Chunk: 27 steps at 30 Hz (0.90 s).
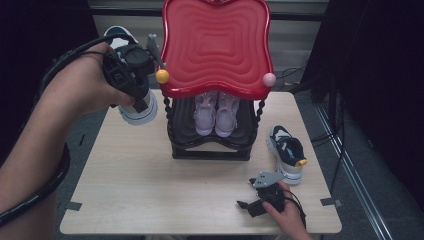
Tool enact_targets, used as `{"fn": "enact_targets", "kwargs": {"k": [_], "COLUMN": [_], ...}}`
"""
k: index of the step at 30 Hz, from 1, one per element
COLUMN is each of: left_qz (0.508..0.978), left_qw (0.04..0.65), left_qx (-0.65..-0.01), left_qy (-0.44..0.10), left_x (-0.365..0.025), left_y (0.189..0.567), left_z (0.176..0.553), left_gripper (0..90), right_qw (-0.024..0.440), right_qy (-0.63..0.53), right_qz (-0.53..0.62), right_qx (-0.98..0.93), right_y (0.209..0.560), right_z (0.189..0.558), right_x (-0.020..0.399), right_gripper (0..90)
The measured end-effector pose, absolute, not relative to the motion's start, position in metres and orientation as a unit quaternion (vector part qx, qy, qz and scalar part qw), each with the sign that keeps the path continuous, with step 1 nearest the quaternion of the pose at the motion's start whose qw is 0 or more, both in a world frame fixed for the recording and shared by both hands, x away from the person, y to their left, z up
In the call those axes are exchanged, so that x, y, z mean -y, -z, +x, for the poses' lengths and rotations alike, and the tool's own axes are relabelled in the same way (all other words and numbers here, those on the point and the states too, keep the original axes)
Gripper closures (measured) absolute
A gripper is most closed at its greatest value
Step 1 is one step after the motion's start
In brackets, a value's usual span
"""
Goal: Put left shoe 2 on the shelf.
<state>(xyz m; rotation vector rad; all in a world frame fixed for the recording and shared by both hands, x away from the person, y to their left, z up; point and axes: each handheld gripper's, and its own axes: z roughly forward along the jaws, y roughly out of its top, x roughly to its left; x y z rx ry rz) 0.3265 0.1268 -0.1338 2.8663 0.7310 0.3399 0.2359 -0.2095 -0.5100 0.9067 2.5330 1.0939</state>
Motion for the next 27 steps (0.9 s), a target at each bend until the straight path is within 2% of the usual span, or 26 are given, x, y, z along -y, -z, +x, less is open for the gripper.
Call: {"fn": "enact_targets", "kwargs": {"k": [16, 27], "left_qz": [0.958, 0.962], "left_qw": [0.100, 0.091], "left_qx": [-0.232, -0.209], "left_qy": [-0.138, -0.148], "left_x": [-0.109, -0.088], "left_y": [0.108, 0.097], "left_z": [0.323, 0.325], "left_gripper": [76.4, 76.4], "right_qw": [0.118, 0.119], "right_qy": [-0.374, -0.374], "right_qz": [0.310, 0.310], "right_qx": [-0.866, -0.866], "right_y": [0.510, 0.510], "right_z": [0.236, 0.236], "right_x": [0.210, 0.210], "right_gripper": [10.7, 10.7]}}
